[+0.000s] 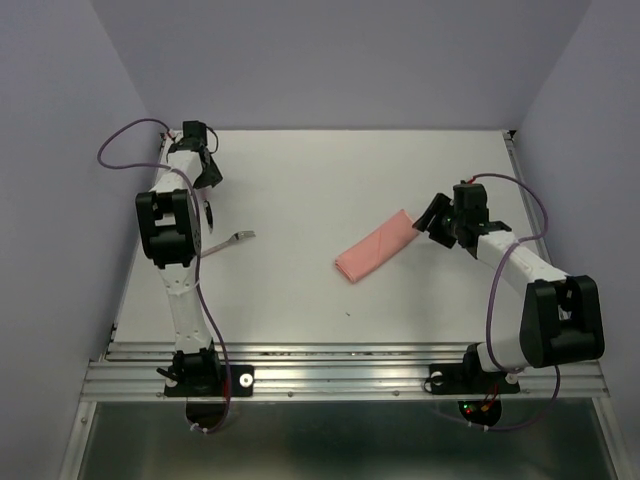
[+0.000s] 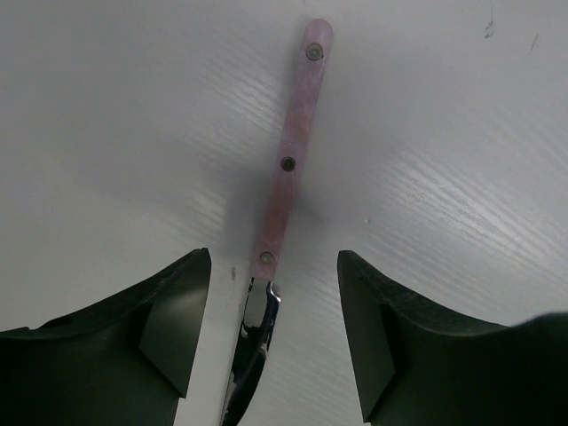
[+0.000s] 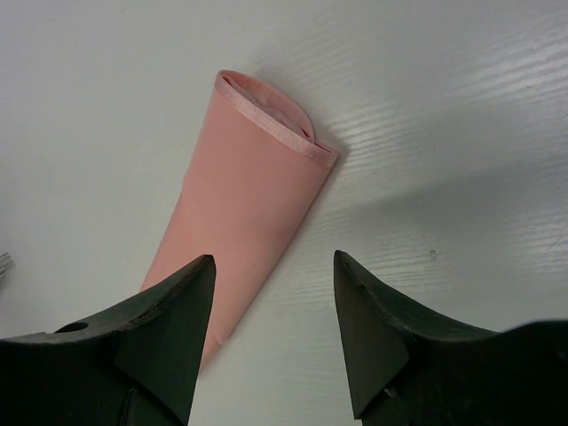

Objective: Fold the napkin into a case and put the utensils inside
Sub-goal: Pick up the knife from the corner of the board, then insert the knife into the folded napkin.

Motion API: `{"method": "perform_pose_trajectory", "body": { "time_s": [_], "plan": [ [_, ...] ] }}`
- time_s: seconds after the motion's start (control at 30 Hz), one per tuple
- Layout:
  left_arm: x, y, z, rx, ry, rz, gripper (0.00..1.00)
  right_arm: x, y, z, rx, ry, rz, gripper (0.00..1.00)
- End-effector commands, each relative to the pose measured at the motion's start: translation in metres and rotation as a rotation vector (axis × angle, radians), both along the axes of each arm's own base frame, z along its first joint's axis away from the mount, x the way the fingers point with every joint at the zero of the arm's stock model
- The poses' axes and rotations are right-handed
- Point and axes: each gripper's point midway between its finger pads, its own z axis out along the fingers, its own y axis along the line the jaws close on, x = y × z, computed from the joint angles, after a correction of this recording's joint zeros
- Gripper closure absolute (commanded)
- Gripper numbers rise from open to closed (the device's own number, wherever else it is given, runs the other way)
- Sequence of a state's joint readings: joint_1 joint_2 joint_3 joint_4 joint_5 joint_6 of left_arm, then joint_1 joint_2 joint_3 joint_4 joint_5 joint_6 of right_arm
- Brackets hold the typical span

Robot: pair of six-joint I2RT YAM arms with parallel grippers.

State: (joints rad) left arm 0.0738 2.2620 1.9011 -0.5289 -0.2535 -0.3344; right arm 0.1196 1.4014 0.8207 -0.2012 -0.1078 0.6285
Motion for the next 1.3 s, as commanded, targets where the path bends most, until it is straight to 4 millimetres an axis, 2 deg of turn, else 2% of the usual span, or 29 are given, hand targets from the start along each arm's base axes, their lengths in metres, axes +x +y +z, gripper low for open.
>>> {"method": "perform_pose_trajectory", "body": {
  "time_s": [0.0, 0.17, 0.23, 0.27, 0.37, 0.47, 0.5, 0.53, 0.57, 0.67, 0.7, 0.77, 0.8, 0.83, 0.87, 0.9, 0.93, 0.97, 1.0, 1.03, 1.07, 1.1, 1.13, 1.27],
  "plan": [
    [0.007, -0.001, 0.006, 0.008, 0.005, -0.079, 0.31, 0.019, 0.009, 0.034, 0.029, -0.087, 0.023, 0.39],
    [0.001, 0.003, -0.014, 0.027, 0.045, -0.084, 0.40, 0.021, 0.010, 0.045, 0.036, -0.107, 0.024, 0.39],
    [0.003, 0.001, -0.023, 0.009, 0.053, -0.093, 0.48, 0.020, 0.009, 0.046, 0.035, -0.107, 0.021, 0.39],
    [0.003, -0.002, -0.031, 0.000, 0.063, -0.103, 0.56, 0.019, 0.009, 0.046, 0.032, -0.103, 0.018, 0.39],
    [0.005, -0.005, -0.036, -0.017, 0.062, -0.116, 0.76, 0.018, 0.003, 0.046, 0.008, -0.099, -0.003, 0.39],
    [0.012, -0.011, -0.034, -0.041, 0.022, -0.144, 0.87, 0.018, 0.000, 0.052, -0.010, -0.106, -0.009, 0.39],
    [0.014, -0.013, -0.029, -0.046, 0.007, -0.152, 0.94, 0.019, -0.001, 0.056, -0.011, -0.114, -0.011, 0.39],
    [0.023, -0.021, -0.013, -0.051, -0.044, -0.180, 1.00, 0.018, -0.004, 0.062, -0.022, -0.122, -0.023, 0.39],
    [0.024, -0.022, -0.013, -0.051, -0.044, -0.181, 1.00, 0.018, -0.004, 0.061, -0.023, -0.119, -0.023, 0.39],
    [0.028, -0.026, 0.011, -0.039, -0.111, -0.141, 1.00, 0.016, -0.010, 0.061, -0.045, -0.112, -0.047, 0.40],
    [0.029, -0.034, 0.026, -0.028, -0.154, -0.152, 1.00, 0.016, -0.011, 0.062, -0.051, -0.113, -0.052, 0.40],
    [0.026, -0.035, 0.042, 0.032, -0.186, -0.141, 1.00, 0.016, -0.014, 0.065, -0.064, -0.124, -0.058, 0.40],
    [0.027, -0.036, 0.067, 0.053, -0.240, -0.147, 1.00, 0.016, -0.014, 0.065, -0.067, -0.126, -0.059, 0.40],
    [0.028, -0.052, 0.079, 0.068, -0.263, -0.179, 1.00, 0.016, -0.017, 0.065, -0.076, -0.127, -0.067, 0.40],
    [0.026, -0.059, 0.089, 0.072, -0.281, -0.189, 1.00, 0.017, -0.021, 0.064, -0.090, -0.127, -0.085, 0.40],
    [0.024, -0.069, 0.110, 0.063, -0.322, -0.211, 1.00, 0.017, -0.022, 0.063, -0.092, -0.125, -0.096, 0.40],
    [0.023, -0.090, 0.119, 0.051, -0.343, -0.251, 1.00, 0.017, -0.025, 0.062, -0.097, -0.123, -0.115, 0.40],
    [0.019, -0.101, 0.124, 0.054, -0.356, -0.266, 1.00, 0.018, -0.025, 0.062, -0.086, -0.122, -0.129, 0.40],
    [0.015, -0.113, 0.139, 0.057, -0.384, -0.289, 1.00, 0.019, -0.024, 0.064, -0.080, -0.129, -0.130, 0.40],
    [0.013, -0.123, 0.144, 0.065, -0.390, -0.311, 1.00, 0.020, -0.022, 0.065, -0.070, -0.132, -0.127, 0.40],
    [0.009, -0.148, 0.148, 0.056, -0.399, -0.358, 1.00, 0.022, -0.020, 0.067, -0.062, -0.140, -0.120, 0.40],
    [0.004, -0.158, 0.153, 0.051, -0.405, -0.381, 1.00, 0.023, -0.020, 0.067, -0.061, -0.140, -0.120, 0.40],
    [-0.001, -0.178, 0.152, 0.035, -0.399, -0.427, 1.00, 0.023, -0.021, 0.066, -0.069, -0.140, -0.123, 0.40],
    [-0.022, -0.215, 0.143, 0.006, -0.355, -0.545, 1.00, 0.019, -0.025, 0.060, -0.094, -0.130, -0.125, 0.39]
  ]
}}
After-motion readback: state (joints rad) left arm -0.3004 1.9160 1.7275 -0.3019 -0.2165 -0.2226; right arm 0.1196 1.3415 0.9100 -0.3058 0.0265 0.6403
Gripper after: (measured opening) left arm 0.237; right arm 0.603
